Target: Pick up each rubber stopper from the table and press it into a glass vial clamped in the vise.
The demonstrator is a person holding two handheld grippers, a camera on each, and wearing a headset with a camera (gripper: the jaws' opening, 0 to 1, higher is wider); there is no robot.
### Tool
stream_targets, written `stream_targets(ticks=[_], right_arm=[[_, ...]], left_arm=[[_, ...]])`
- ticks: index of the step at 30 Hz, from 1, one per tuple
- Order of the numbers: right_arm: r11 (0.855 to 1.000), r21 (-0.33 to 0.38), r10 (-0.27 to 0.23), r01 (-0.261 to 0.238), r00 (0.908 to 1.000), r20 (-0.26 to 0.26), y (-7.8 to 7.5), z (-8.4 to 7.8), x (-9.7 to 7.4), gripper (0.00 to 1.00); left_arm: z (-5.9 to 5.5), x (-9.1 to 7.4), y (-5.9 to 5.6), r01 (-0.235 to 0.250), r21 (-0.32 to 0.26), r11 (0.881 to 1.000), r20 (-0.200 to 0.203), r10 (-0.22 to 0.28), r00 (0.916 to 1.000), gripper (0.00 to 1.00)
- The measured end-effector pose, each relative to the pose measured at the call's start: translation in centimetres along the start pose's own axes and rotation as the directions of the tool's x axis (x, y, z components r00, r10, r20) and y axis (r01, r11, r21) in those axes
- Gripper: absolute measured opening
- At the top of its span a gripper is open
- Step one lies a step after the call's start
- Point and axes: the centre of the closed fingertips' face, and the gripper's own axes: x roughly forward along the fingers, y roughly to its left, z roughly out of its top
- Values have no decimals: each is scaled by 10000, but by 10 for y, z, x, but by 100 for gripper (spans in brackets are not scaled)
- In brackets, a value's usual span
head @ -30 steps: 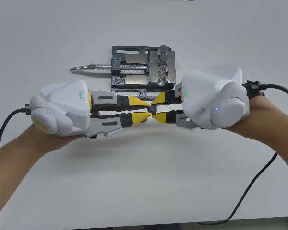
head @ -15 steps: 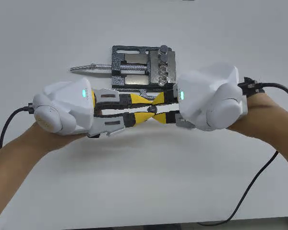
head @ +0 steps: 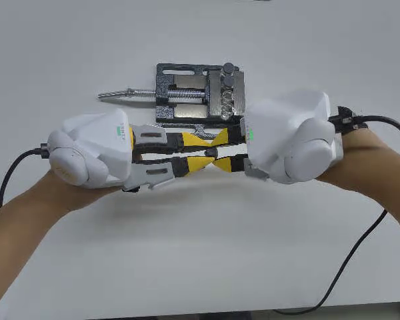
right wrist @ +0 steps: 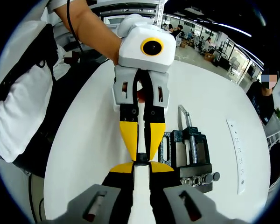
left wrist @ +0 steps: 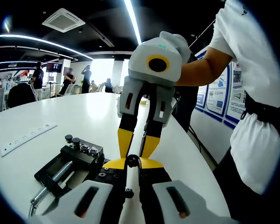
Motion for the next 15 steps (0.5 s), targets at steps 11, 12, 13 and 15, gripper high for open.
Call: stream_targets(ticks=[11, 12, 13, 15], right_arm=[[10000, -23, -67, 67, 10000, -9, -1, 0, -2, 10], [10000, -7, -76, 76, 10000, -8, -1, -1, -2, 10], [10000, 13, -50, 50, 10000, 20, -1, 0, -3, 10], [10000, 20, -69, 69, 10000, 37, -2, 0, -4, 10]], left_arm=[[2, 1, 0, -9, -87, 10000, 65, 9, 10000, 5], [0, 1, 0, -21, -103, 9999, -17, 21, 10000, 5], [-1, 1, -1, -1, -99, 10000, -100, 0, 10000, 5], [-2, 0, -1, -10, -54, 10000, -129, 9, 9999, 4]])
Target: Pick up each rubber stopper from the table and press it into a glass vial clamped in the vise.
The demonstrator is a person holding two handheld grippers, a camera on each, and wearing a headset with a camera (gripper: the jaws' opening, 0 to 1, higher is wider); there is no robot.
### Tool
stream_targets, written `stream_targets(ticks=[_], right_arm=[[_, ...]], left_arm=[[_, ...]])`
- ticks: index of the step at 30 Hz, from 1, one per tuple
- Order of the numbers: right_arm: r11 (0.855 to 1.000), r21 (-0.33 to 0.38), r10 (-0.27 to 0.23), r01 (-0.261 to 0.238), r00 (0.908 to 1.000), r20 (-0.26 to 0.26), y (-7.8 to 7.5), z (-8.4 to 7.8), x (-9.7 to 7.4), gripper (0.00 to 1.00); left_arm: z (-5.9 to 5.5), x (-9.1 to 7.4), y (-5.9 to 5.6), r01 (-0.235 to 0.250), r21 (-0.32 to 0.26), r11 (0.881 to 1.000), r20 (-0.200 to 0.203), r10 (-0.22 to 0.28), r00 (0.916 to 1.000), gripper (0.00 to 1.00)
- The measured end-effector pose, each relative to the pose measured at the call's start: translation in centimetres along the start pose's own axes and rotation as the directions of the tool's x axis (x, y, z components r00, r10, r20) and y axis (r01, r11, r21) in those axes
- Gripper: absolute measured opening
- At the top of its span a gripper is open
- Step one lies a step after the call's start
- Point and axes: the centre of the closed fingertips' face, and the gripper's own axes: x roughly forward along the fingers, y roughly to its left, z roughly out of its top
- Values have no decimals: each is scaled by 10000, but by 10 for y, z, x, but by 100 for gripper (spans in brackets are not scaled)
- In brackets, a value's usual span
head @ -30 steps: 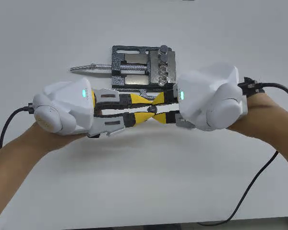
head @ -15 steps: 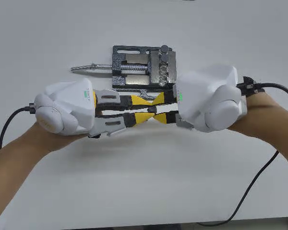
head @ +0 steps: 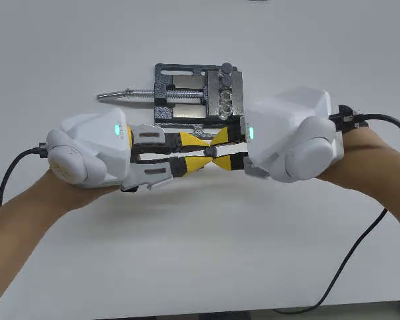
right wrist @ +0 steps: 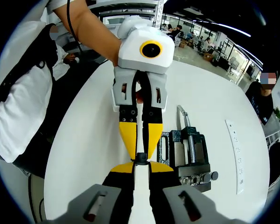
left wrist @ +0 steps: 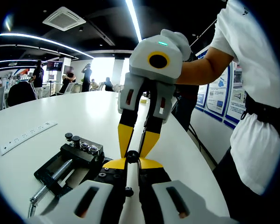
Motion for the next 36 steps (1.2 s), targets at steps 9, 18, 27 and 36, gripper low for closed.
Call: stream_targets(ticks=[9, 18, 27, 36], right_arm=[[10000, -79, 55, -56, 9999, -97, 1, -1, -1, 10], [9989, -418, 198, -217, 9988, -438, 4, -3, 1, 10], [9989, -367, 263, -277, 9990, -369, 4, -2, 1, 10], [9984, -439, 344, -364, 9984, -454, 3, -2, 2, 10]], left_arm=[[2, 2, -1, 25, 157, 9999, -7, -25, 10000, 4], [-1, 4, -3, 61, 364, 9993, -225, -52, 9997, 4], [0, 2, -3, 104, 305, 9995, -146, -100, 9998, 4], [1, 2, -3, 111, 324, 9994, -208, -104, 9997, 4]])
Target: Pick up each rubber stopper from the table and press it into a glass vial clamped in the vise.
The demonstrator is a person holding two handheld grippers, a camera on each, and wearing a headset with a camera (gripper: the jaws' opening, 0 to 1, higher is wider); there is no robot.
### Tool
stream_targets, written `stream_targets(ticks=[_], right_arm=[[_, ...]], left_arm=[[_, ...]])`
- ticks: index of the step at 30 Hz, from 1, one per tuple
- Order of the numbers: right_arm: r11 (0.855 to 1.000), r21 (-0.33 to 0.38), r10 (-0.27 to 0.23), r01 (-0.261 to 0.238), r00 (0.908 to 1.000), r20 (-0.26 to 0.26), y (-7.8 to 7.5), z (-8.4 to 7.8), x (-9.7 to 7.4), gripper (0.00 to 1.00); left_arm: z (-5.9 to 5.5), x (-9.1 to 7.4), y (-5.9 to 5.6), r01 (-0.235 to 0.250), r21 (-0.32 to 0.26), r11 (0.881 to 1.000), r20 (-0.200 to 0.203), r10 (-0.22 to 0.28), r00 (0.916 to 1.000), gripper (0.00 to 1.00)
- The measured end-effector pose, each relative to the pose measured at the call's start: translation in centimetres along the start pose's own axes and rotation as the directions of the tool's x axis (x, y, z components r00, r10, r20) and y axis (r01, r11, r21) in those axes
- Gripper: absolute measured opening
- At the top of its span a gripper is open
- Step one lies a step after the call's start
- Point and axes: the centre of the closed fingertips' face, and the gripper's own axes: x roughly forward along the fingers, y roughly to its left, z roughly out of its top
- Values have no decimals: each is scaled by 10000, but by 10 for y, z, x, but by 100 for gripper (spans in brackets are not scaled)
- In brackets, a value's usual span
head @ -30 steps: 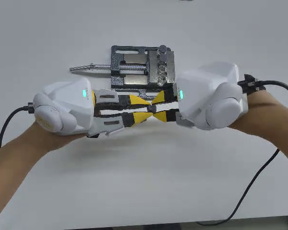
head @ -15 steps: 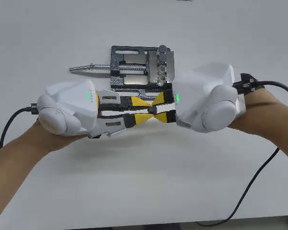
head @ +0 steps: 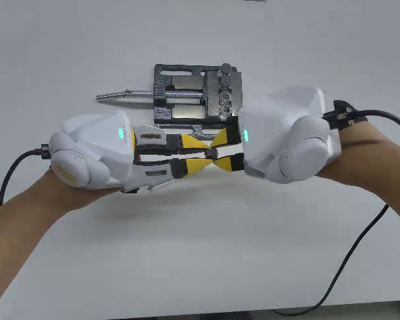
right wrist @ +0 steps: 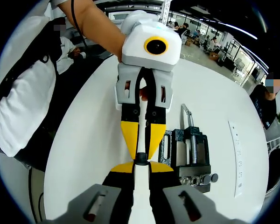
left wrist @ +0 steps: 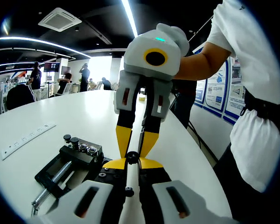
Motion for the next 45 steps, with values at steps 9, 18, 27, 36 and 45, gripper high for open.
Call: stream_targets(ticks=[9, 18, 27, 36, 45], right_arm=[[10000, -52, 59, -60, 10000, -77, -1, -1, 1, 10], [9999, -77, 68, -69, 9999, -86, -1, -1, 1, 10], [9999, -119, 59, -60, 9999, -129, -1, -2, 1, 10], [9998, -217, 43, -48, 9998, -218, -1, -2, 1, 10], [9999, -119, -30, 28, 9998, -188, -2, -2, -1, 10]], left_arm=[[0, 0, 1, -1, -3, 10000, -41, 1, 10000, 4], [0, 0, 1, 3, 1, 10000, -86, -2, 10000, 6], [4, 0, 2, -66, 15, 10000, 19, 66, 10000, 5], [2, 1, 1, -20, 81, 10000, -39, 21, 10000, 5], [2, 0, 2, -2, 128, 9999, 127, 0, 9999, 4]])
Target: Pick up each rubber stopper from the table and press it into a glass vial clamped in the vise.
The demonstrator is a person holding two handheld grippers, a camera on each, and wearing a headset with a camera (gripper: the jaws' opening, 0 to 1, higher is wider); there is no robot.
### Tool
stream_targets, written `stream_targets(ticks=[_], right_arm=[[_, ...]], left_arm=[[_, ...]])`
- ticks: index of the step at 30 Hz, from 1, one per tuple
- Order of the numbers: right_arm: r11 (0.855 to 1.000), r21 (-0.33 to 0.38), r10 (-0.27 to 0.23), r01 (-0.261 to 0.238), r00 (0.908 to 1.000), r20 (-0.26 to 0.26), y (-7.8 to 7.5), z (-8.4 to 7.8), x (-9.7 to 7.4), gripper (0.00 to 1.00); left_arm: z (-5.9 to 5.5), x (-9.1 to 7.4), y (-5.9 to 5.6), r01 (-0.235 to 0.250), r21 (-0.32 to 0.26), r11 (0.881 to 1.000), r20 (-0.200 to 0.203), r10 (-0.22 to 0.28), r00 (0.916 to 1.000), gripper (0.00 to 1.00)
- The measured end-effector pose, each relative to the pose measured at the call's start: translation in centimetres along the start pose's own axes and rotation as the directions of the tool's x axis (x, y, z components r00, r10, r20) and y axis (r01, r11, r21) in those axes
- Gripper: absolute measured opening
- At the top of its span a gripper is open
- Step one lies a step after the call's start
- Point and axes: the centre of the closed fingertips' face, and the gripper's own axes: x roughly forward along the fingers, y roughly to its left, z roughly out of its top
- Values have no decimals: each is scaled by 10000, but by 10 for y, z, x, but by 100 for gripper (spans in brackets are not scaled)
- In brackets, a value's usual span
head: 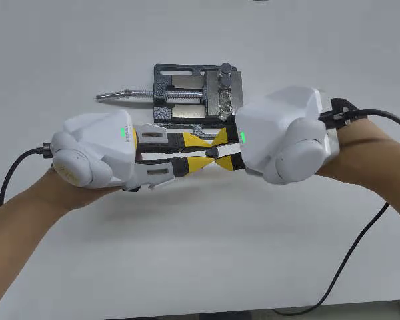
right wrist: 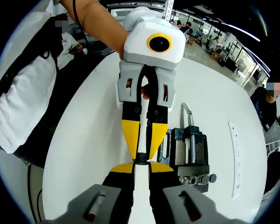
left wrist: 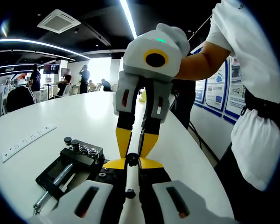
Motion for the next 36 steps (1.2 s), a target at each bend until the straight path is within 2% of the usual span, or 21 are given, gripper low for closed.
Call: stream_targets(ticks=[6, 16, 21, 27, 36], right_arm=[[9995, 326, -9, 8, 10000, 19, 0, -5, -1, 12], [9955, 933, -258, 176, 9958, 876, 0, 3, -7, 13], [9916, 1285, -319, 147, 9906, 1329, -1, 8, -11, 14], [9894, 1450, -247, -50, 9790, 2022, 2, 17, -15, 14], [9833, 1820, -427, -31, 9681, 2470, 1, 19, -19, 15]], left_arm=[[5, -3, 0, 20, -192, 9998, 369, -13, 9993, 4], [11, -8, 1, 100, -709, 9974, 874, -38, 9962, 4], [15, -8, -3, 320, -908, 9954, 1124, -217, 9934, 4], [19, -11, -4, 452, -1150, 9923, 1376, -292, 9901, 4], [20, -16, -2, 530, -1329, 9897, 1543, -321, 9875, 4]])
